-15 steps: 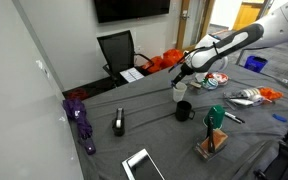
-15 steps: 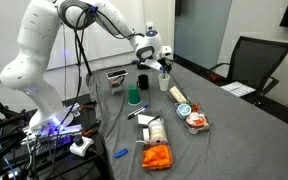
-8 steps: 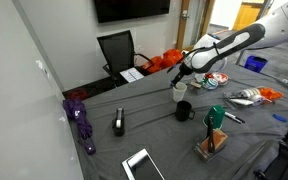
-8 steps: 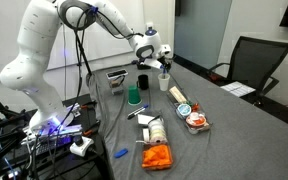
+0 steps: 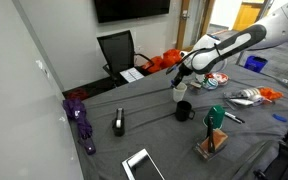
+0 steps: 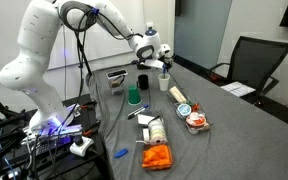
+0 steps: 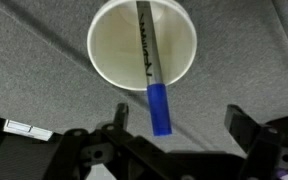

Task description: Move the marker from the white cup to the black cup

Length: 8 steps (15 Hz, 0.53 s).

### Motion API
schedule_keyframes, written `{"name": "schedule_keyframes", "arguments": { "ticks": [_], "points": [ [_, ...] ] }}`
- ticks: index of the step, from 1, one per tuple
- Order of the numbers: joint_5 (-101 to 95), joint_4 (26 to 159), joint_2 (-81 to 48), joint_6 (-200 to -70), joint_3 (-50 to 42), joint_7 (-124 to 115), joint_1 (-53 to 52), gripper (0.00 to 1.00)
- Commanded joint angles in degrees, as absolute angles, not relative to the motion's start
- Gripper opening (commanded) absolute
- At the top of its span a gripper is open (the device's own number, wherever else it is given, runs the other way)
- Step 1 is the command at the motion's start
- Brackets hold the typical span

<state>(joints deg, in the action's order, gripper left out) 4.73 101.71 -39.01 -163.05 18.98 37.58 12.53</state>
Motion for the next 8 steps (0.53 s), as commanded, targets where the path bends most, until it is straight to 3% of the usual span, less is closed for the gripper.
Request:
{"name": "schedule_keyframes", "arguments": {
  "ticks": [1, 2, 3, 4, 8],
  "points": [
    [1.93, 99.91, -40.94, -161.58, 18.85, 39.93, 12.85, 1.00],
    [1.64, 99.63, -41.33, -161.50, 18.81, 39.64, 12.76, 1.00],
    [1.42, 99.41, -41.60, -161.39, 18.72, 39.35, 12.67, 0.75],
    [1.23, 99.12, -41.84, -161.17, 18.72, 39.23, 12.62, 0.74],
    [1.08, 98.40, -42.64, -161.29, 19.05, 39.28, 12.93, 0.45]
  ]
}}
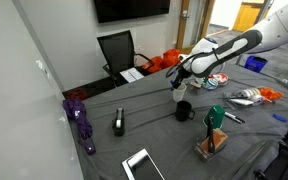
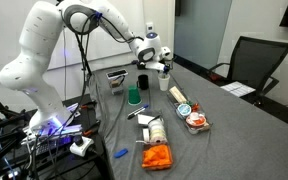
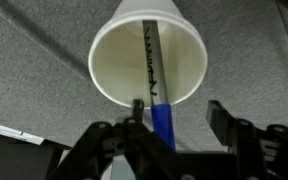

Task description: Move the marker from the white cup to the black cup

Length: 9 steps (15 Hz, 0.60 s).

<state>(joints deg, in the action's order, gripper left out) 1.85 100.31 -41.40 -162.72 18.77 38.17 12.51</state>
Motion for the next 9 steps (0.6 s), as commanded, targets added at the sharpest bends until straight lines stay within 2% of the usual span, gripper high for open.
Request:
{"name": "schedule_keyframes", "arguments": {
  "ticks": [1, 6, 7, 9],
  "points": [
    [1.08, 98.32, -42.71, -161.37, 19.09, 39.36, 12.98, 0.39],
    [1.04, 98.25, -42.92, -162.02, 19.38, 39.99, 13.33, 0.03],
    [1.01, 98.25, -42.92, -162.19, 19.41, 40.18, 13.39, 0.01],
    [1.06, 98.24, -42.87, -162.39, 19.53, 40.68, 13.53, 0.05]
  ]
}}
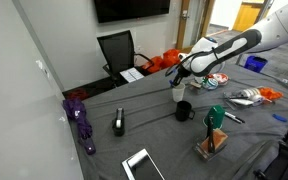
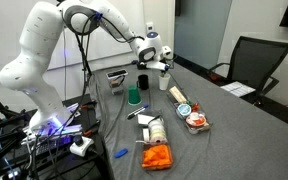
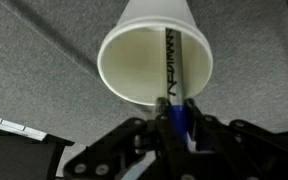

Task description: Move the marker from the white cup to the black cup

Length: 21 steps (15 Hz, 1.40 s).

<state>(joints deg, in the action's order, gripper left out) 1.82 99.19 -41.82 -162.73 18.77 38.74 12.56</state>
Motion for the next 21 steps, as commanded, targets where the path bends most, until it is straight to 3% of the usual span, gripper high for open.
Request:
{"name": "schedule_keyframes", "arguments": {
  "ticks": [1, 21],
  "points": [
    [1.12, 98.35, -42.80, -162.44, 19.68, 41.03, 13.70, 0.05],
    [9.40, 101.47, -37.26, -157.28, 33.14, 57.77, 26.15, 0.05]
  ]
}}
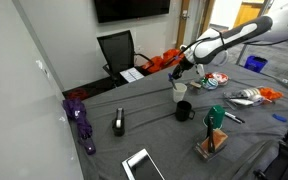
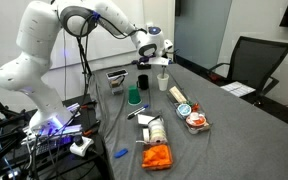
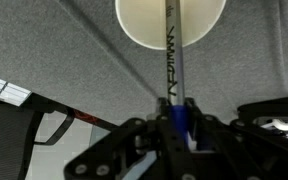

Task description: Move the marker from the white cup to the black cup

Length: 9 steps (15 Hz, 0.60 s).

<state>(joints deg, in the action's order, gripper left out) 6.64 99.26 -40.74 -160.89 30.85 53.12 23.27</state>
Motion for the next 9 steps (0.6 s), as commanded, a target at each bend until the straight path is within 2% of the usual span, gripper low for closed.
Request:
{"name": "schedule_keyframes", "arguments": {
  "ticks": [1, 9],
  "points": [
    [10.22, 101.56, -36.56, -156.50, 33.21, 58.90, 26.34, 0.05],
    [20.00, 101.34, -30.70, -149.92, 31.33, 65.00, 24.83, 0.05]
  ]
}}
